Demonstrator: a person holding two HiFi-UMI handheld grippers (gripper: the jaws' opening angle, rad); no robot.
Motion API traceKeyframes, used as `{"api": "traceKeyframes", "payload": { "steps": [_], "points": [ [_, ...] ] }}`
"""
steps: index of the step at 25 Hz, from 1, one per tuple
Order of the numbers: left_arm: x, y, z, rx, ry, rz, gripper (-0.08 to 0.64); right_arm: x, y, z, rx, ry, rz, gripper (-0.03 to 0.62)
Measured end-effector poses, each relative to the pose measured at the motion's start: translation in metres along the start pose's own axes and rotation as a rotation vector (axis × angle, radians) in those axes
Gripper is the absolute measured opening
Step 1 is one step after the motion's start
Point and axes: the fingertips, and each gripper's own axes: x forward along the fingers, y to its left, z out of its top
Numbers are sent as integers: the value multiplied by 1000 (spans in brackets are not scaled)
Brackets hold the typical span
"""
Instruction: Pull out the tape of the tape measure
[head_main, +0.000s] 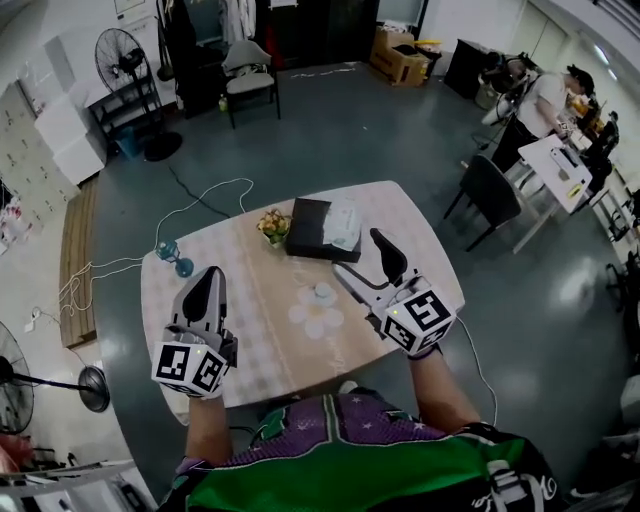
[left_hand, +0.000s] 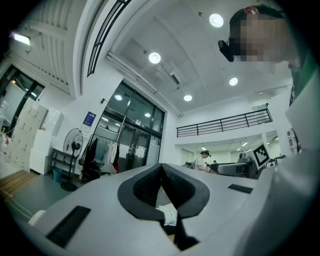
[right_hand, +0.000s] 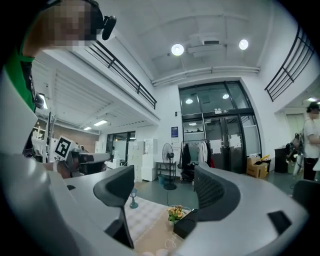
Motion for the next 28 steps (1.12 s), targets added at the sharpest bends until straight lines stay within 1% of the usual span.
{"api": "traceKeyframes", "payload": {
  "steps": [3, 9, 14, 19, 23, 28],
  "points": [
    [3, 6, -22, 7, 45, -35, 21, 4, 2, -20, 12, 38, -28, 360],
    [-2, 22, -71, -31, 135, -106, 21, 19, 16, -70, 26, 127, -70, 358],
    [-14, 32, -93, -45, 179, -146, 21, 21, 34, -117, 49, 224, -104, 356],
    [-21, 37, -110, -72, 203, -145, 21, 19, 38, -165, 72, 329, -116, 351],
    [-16, 37, -124, -76, 216, -137, 21, 25, 29, -196, 71, 378, -111, 347],
    [-4, 31, -141, -69, 240, -124, 21, 38, 19, -237, 7, 468, -72, 343]
  ]
}}
